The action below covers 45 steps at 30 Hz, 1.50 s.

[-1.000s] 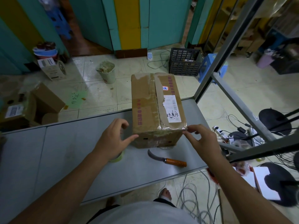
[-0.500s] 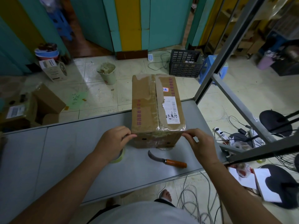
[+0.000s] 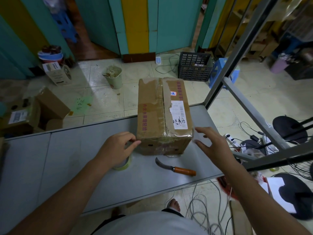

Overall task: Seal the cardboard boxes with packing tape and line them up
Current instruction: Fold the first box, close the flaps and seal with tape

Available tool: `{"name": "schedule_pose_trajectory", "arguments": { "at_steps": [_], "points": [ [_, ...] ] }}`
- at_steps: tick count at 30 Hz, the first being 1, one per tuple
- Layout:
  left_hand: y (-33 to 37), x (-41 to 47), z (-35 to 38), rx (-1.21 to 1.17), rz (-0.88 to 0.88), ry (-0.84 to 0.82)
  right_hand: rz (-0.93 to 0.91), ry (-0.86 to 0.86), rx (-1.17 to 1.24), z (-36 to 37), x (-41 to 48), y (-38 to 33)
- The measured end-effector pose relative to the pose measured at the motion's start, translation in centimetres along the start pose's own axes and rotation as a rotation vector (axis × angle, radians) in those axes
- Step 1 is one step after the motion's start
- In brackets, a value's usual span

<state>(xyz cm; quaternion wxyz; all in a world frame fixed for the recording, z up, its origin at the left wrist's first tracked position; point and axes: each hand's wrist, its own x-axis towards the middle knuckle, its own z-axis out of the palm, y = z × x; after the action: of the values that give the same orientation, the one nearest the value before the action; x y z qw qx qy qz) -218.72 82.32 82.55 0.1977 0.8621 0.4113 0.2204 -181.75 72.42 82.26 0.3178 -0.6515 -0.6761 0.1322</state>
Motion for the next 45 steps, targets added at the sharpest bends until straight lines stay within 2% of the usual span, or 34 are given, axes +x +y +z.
{"name": "schedule_pose_trajectory", "arguments": {
  "at_steps": [4, 10, 15, 20, 25, 30, 34, 38, 41, 43, 45],
  "points": [
    [0.3, 0.1, -0.3, 0.014, -0.015, -0.021, -0.151, -0.030, -0.022, -0.3, 1.5, -0.5],
    [-0.1, 0.0, -1.0, 0.027, 0.026, -0.070, -0.093, -0.020, 0.012, 0.3, 1.7, -0.7],
    [-0.7, 0.3, -1.2, 0.026, 0.030, -0.120, -0.052, -0.089, 0.021, 0.0, 1.9, -0.9],
    [-1.8, 1.4, -1.6, -0.024, -0.065, -0.189, -0.039, -0.082, 0.007, 0.0, 2.8, -1.5],
    [-2.9, 3.6, -2.9, -0.078, -0.176, -0.245, -0.014, -0.078, 0.098, -0.1, 2.6, -1.5],
    [-2.9, 6.2, -3.2, -0.007, -0.095, -0.292, 0.015, -0.081, 0.123, -0.1, 2.9, -2.0],
    [-3.9, 5.8, -3.1, -0.224, -0.192, -0.383, 0.037, -0.089, 0.156, 0.5, 2.2, -2.1],
    [-4.4, 3.5, -2.2, -0.391, -0.257, -0.341, 0.063, -0.101, 0.168, 1.2, 1.4, -2.2],
    [-3.6, 1.9, -1.1, -0.459, -0.355, -0.237, 0.049, -0.059, 0.191, 1.9, 1.1, -2.3],
    [-2.1, 1.6, -0.1, -0.485, -0.439, -0.133, 0.154, -0.031, 0.268, 2.6, 1.2, -2.5],
    [-0.4, 2.0, 1.0, -0.547, -0.520, -0.062, 0.366, -0.008, 0.409, 3.2, 1.9, -2.8]
  ]
}}
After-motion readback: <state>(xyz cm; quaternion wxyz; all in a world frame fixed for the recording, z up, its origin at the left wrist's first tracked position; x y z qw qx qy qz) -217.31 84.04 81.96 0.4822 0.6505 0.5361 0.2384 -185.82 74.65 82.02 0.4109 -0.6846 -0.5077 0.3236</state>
